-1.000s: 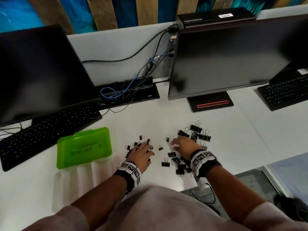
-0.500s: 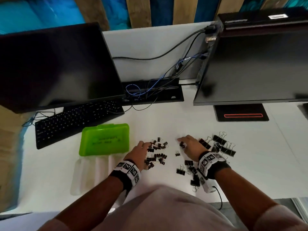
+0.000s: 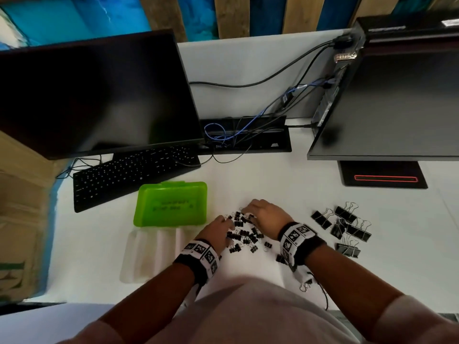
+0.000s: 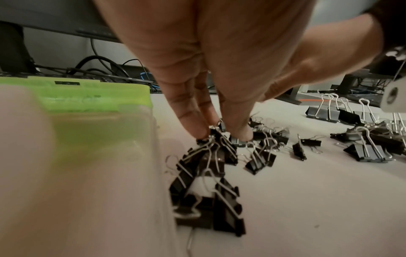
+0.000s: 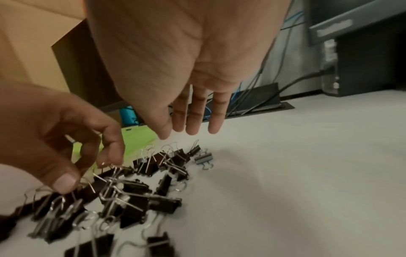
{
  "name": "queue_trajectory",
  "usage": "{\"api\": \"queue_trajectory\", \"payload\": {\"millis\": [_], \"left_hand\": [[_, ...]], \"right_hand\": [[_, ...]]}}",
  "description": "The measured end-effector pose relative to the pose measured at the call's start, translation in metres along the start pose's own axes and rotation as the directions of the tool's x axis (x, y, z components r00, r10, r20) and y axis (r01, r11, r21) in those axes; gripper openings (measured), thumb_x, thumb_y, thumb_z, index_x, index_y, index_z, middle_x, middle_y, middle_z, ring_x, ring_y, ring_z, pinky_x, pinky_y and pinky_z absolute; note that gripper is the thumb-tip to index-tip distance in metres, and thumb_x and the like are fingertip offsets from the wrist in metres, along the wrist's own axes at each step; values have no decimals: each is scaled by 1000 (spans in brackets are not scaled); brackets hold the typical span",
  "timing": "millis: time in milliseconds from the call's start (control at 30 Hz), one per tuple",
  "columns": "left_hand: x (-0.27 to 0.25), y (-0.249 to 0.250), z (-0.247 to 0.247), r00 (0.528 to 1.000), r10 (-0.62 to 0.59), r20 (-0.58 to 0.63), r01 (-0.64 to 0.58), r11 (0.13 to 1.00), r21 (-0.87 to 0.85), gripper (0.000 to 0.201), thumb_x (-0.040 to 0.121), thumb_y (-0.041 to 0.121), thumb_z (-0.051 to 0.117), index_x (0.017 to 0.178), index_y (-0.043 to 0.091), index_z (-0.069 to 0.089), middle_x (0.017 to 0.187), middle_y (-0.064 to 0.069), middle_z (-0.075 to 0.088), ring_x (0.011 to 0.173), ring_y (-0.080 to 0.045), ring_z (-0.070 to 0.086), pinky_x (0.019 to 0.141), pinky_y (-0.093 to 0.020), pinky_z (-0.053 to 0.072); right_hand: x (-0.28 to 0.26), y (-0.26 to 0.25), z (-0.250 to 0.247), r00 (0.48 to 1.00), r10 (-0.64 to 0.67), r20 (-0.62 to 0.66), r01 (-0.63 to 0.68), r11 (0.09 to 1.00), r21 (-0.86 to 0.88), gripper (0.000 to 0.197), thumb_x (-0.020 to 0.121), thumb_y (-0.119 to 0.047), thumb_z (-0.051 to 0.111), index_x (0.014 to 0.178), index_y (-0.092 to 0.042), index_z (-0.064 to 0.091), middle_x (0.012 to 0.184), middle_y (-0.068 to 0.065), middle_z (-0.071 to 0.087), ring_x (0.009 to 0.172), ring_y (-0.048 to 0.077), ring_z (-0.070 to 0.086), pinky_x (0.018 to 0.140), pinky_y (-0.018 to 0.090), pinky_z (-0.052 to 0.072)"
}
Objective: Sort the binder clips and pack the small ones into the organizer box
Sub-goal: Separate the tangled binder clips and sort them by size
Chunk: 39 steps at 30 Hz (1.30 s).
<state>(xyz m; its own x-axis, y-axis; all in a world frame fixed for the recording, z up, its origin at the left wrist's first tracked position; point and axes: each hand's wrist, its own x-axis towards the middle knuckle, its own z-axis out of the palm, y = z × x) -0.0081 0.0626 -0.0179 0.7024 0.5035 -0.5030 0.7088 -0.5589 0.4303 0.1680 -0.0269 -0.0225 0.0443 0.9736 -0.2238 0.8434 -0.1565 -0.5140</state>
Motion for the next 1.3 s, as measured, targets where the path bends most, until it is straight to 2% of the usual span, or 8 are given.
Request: {"api": "queue_trajectory", "payload": {"millis": [133, 267, 467, 667, 833, 1067, 1133, 1300], "left_hand": [[6, 4, 7, 996, 84, -39, -85, 995, -50, 21, 85, 8, 61, 106, 11, 61, 110, -6, 48, 86, -17, 51, 75, -20, 39], [11, 8, 11, 990, 138, -29, -140, 987, -82, 8, 83, 4, 60, 90, 5, 63, 95, -2, 41, 85, -19, 51, 73, -19, 37], [10, 1, 14, 981, 190, -46, -193, 977, -85, 16, 84, 0, 58, 96, 10, 61, 100, 0, 44, 82, -18, 54, 74, -23, 44], [9, 7, 17, 982, 188, 4, -185, 971, -154, 31, 78, 3, 67, 105, 14, 59, 113, -3, 46, 90, -21, 56, 86, -30, 49], [8, 10, 17, 988, 151, 19, -149, 984, -101, 12, 86, 9, 60, 96, 6, 64, 113, -3, 47, 99, -22, 57, 84, -22, 44], [11, 0, 4, 992, 123, -33, -127, 969, -213, 6, 75, 4, 73, 80, 3, 71, 105, 3, 48, 90, -11, 54, 81, -16, 46], [9, 0, -1, 992, 114, -48, -122, 961, -247, 9, 73, 4, 74, 81, 2, 71, 103, 6, 45, 91, -9, 51, 74, -5, 40], [3, -1, -15, 987, 118, -110, -145, 949, -280, 10, 74, 0, 72, 83, 2, 73, 105, -4, 52, 90, -11, 51, 66, 2, 36]], "right_hand": [[11, -4, 3, 983, -41, 176, 64, 990, -127, 39, 86, 1, 50, 120, -18, 57, 116, 6, 57, 109, 27, 53, 88, 39, 48], [7, 2, 3, 987, 29, 160, -24, 999, -32, 19, 88, -9, 52, 97, -15, 67, 102, 6, 63, 97, 26, 59, 82, 36, 49], [-10, 12, -5, 995, 31, 94, -43, 992, 119, 24, 91, -11, 49, 105, -21, 65, 105, 2, 63, 99, 20, 58, 85, 30, 46], [-12, 6, 8, 987, -92, 129, 91, 996, 17, 26, 84, -7, 59, 106, -20, 64, 112, 2, 59, 101, 24, 56, 86, 39, 50], [-8, 6, 9, 995, -10, 99, 4, 998, 57, 18, 87, -9, 56, 99, -16, 67, 104, 3, 65, 101, 24, 55, 89, 33, 46], [-12, 4, 8, 990, 102, 98, -108, 992, 63, 33, 83, 1, 52, 103, -23, 62, 88, -5, 55, 81, 17, 54, 72, 24, 42], [-14, 1, 6, 985, 128, 118, -136, 988, 69, 31, 85, -2, 49, 106, -23, 59, 94, -2, 59, 85, 18, 58, 75, 26, 47], [-15, -21, 6, 972, -5, 235, 33, 993, -115, 36, 89, -8, 49, 119, -28, 53, 101, 3, 64, 92, 26, 62, 78, 37, 51]]}}
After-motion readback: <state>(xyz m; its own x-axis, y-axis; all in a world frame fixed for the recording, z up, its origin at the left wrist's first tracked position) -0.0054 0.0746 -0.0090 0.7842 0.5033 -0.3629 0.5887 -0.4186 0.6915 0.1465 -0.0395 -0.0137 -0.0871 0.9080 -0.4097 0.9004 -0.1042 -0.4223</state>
